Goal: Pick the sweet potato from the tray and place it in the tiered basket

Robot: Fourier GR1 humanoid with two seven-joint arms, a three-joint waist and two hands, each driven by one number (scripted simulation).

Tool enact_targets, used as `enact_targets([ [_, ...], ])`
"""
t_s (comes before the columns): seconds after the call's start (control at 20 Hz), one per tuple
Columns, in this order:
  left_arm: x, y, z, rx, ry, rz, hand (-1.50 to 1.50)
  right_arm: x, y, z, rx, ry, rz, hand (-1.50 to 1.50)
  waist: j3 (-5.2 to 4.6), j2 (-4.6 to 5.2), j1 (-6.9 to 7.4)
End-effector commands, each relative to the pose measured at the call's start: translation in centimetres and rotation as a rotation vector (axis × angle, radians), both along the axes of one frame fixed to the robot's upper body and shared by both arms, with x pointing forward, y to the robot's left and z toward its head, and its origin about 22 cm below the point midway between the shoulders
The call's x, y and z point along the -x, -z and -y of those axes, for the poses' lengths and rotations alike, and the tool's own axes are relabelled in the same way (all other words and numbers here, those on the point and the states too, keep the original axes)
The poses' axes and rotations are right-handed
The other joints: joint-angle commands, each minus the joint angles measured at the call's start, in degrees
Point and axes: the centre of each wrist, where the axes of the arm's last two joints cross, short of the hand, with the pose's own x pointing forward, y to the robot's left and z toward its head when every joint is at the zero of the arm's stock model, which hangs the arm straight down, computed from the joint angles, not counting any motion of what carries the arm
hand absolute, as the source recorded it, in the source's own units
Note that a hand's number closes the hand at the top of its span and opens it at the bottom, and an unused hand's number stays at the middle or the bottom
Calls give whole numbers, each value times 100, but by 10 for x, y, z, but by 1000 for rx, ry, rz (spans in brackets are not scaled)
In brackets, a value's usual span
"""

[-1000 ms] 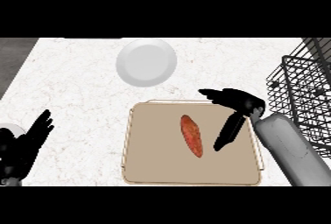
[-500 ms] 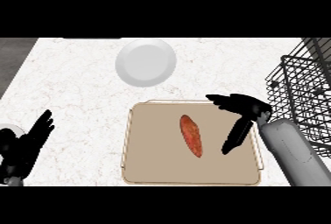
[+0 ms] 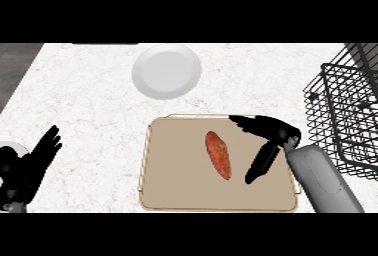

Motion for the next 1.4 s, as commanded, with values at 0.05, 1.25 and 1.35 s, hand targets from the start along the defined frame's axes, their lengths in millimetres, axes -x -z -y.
enact_targets([
  [0.05, 9, -2, -14, -6, 3, -4, 0, 3, 8, -2, -10, 4, 2, -150, 0, 0, 5],
  [1.25, -2, 1, 7, 4, -5, -1, 0, 13, 63, -68, -47, -30, -28, -150, 4, 15, 70],
  [1.35, -19, -1, -5, -4, 1, 2, 0, 16, 66, -58, -55, -57, -32, -150, 0, 24, 8],
])
